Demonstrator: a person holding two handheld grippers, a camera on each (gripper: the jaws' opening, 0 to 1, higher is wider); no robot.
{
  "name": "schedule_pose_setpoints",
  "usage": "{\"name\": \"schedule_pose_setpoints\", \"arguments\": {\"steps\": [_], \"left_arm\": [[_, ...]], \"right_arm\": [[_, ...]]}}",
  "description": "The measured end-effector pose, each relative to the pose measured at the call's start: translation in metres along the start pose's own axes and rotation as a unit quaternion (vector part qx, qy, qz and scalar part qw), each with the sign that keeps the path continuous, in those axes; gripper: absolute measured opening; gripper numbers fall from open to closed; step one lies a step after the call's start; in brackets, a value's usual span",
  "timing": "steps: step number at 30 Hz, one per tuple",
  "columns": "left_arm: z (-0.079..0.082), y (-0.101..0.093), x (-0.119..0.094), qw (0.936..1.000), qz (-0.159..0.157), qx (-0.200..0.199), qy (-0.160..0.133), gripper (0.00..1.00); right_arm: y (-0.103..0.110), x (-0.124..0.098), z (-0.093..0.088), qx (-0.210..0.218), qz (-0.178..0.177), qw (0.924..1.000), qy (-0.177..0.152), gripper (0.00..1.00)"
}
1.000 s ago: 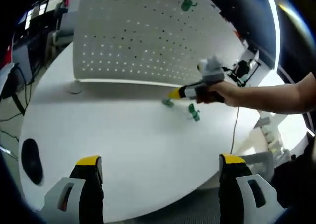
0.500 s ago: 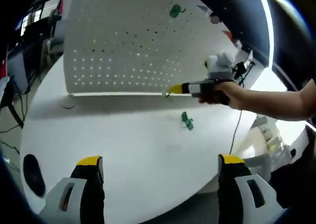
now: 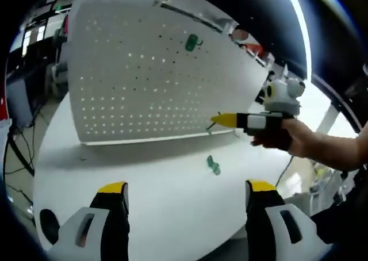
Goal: Insert the hook assembly into the mounting plate slot until the hook locks in place.
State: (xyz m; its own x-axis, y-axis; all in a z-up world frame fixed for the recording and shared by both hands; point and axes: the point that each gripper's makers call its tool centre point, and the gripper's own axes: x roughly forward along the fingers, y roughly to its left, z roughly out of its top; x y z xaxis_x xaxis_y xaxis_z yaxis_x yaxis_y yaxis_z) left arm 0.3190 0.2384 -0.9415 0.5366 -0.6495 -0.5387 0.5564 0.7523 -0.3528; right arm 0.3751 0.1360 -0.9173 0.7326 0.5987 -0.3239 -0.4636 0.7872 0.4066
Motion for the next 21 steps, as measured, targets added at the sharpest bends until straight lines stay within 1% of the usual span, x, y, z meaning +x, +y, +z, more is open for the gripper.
{"name": "schedule_pose_setpoints", "arguments": {"steps": [2,3,6,9,11,13,15,21], "left_arm": [[0.004,-0.006,0.001,1.0,-0.007,0.001,-0.004,0.76],[0.006,-0.009,0.002,0.9999,-0.012,0.0,-0.006,0.73],[0.01,-0.017,0.005,0.9996,-0.023,-0.004,-0.015,0.67],[0.012,-0.026,0.007,0.9991,-0.035,-0.015,-0.017,0.62],[0.013,-0.03,0.008,0.9985,-0.044,-0.027,-0.019,0.58],[0.017,-0.035,0.007,0.9973,-0.053,-0.043,-0.027,0.54],[0.02,-0.037,0.006,0.9962,-0.06,-0.056,-0.03,0.51],[0.027,-0.044,0.003,0.9936,-0.08,-0.07,-0.039,0.4]], "right_arm": [[0.014,-0.008,0.001,0.016,0.005,0.9997,-0.018,0.0],[0.018,-0.01,0.0,0.019,0.002,0.9995,-0.024,0.0],[0.029,-0.017,-0.002,0.035,0.0,0.9985,-0.041,0.0],[0.039,-0.021,-0.002,0.091,0.007,0.9941,-0.059,0.0],[0.043,-0.024,-0.002,0.104,0.009,0.9923,-0.068,0.0],[0.049,-0.026,-0.005,0.096,0.007,0.9932,-0.067,0.0],[0.054,-0.027,-0.003,0.095,0.012,0.9929,-0.071,0.0],[0.062,-0.029,0.003,0.114,0.017,0.9896,-0.087,0.0]]}}
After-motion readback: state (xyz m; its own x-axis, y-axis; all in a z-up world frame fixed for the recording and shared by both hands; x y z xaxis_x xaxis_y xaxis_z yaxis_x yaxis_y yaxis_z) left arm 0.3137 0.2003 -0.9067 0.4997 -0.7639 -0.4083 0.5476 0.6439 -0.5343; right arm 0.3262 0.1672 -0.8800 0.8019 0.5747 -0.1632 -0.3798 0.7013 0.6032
